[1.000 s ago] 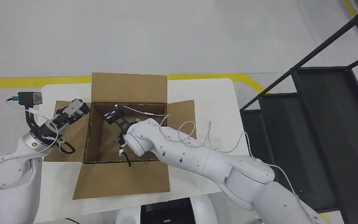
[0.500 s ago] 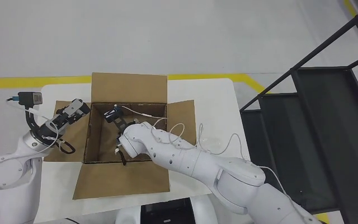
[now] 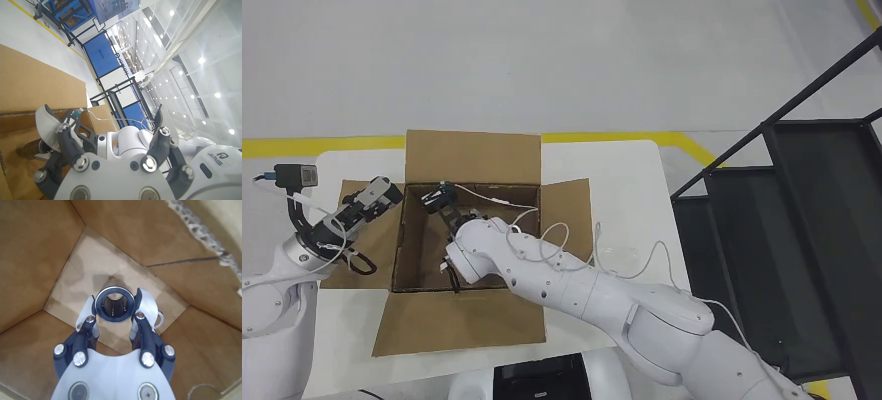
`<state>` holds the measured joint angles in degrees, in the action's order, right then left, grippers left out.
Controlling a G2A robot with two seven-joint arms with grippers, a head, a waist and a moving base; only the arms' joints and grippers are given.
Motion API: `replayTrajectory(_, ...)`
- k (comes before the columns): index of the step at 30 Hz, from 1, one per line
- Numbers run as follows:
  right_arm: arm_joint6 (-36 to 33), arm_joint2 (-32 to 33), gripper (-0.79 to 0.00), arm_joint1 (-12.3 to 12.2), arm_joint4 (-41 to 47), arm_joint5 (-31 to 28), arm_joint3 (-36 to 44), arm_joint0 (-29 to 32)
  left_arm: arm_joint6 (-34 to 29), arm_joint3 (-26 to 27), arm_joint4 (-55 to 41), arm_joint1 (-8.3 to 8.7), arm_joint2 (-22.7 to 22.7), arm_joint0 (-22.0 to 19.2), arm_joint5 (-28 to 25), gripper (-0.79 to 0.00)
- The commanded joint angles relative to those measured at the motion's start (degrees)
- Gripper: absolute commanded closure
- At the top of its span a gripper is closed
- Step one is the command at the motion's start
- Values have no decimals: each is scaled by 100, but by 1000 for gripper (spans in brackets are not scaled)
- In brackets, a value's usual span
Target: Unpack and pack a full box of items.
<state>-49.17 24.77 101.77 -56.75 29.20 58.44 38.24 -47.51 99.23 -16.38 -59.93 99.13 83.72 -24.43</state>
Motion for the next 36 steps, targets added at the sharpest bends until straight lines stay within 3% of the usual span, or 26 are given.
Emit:
replayTrajectory(1,-103,239,0,-147,-211,-1,333,76,0,0,0,0,0,0,0,-785)
replayTrajectory(7,-795,992,0,-660,-998,-158,2126,750,0,0,0,0,0,0,0,-785)
replayTrajectory(15,-1153,1974,0,-1131,-1428,-1050,4162,2048,0,0,0,0,0,0,0,-785)
replayTrajectory(23,-1173,2602,0,-1352,-1500,-1862,4810,2787,0,0,0,0,0,0,0,-785)
replayTrajectory(36,-983,3206,0,-1495,-1257,-2510,5368,3154,0,0,0,0,0,0,0,-785)
